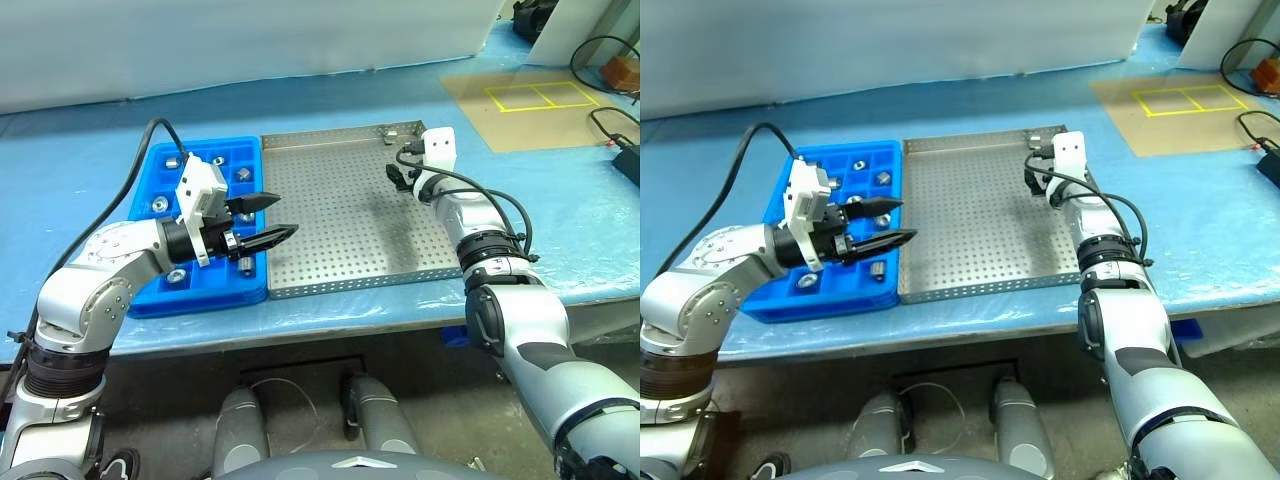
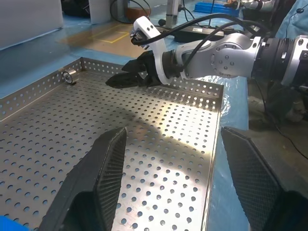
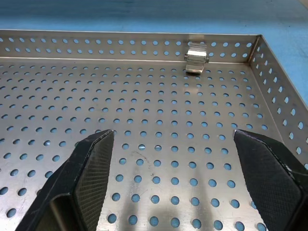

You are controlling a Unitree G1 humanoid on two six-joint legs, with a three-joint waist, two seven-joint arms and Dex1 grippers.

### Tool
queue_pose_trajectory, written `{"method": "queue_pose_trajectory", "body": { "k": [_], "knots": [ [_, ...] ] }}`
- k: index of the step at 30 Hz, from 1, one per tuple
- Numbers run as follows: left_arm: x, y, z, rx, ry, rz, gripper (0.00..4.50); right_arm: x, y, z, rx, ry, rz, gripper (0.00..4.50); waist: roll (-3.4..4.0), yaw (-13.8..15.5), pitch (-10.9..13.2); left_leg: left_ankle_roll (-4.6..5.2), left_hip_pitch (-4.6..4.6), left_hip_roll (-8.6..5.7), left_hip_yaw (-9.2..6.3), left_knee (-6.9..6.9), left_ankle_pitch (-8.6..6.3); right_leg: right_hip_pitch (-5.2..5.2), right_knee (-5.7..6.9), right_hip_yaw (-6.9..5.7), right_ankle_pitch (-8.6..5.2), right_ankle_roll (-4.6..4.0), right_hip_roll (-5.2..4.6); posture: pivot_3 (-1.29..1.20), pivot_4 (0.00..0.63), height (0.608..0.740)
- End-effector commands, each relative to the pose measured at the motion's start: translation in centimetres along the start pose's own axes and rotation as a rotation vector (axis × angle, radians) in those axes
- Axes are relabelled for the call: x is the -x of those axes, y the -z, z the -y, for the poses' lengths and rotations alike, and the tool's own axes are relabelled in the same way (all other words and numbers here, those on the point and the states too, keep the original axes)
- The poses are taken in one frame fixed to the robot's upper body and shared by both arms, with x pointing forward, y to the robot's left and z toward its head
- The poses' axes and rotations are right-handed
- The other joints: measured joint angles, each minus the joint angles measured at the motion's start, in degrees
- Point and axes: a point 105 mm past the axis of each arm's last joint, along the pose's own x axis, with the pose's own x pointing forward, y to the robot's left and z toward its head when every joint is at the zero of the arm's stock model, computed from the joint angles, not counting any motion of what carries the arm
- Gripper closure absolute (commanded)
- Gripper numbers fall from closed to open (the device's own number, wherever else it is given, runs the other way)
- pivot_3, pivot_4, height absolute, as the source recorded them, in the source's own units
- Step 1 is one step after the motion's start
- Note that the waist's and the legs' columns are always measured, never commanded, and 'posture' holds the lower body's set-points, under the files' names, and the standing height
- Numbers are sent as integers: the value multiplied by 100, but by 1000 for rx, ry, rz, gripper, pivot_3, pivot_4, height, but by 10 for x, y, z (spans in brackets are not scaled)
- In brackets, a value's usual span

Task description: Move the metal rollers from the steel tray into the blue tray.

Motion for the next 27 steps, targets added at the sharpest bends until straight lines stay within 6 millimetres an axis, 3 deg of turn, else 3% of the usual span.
{"method": "queue_pose_trajectory", "body": {
  "k": [1,7,8,11,19,27],
  "knots": [
    [9,-12,-1,-49,-13,20,1191,2,-29,-9,29,-61,91,391,0,-2,0,0,0,0,0,0,0,0,0,0,0,0,0,-200,150,740],
    [29,-8,-4,-54,-17,-37,1191,14,-35,-8,51,-170,136,391,0,59,0,0,-2,1,0,-7,0,-1,-5,-1,1,-2,1,-200,150,740],
    [31,-8,-4,-55,-17,-40,1191,16,-35,-6,58,-184,136,79,0,91,0,1,-2,0,0,-7,-1,-1,-6,0,1,-3,0,-200,150,740],
    [36,-9,-7,-61,-25,-47,1191,19,-36,-8,71,-217,127,34,0,121,0,1,0,-1,1,-6,-1,2,-6,1,2,-4,0,-203,150,740],
    [30,-10,-7,-70,-16,-34,1191,27,-34,-32,94,-330,138,34,-1,120,0,-1,18,0,0,-6,1,19,-5,1,-1,1,0,-214,150,740],
    [26,-12,-8,-74,-8,-24,1191,29,-31,-28,81,-306,136,34,-1,115,0,-2,17,0,1,-7,1,19,-5,2,0,0,0,-222,150,740]
  ]
}}
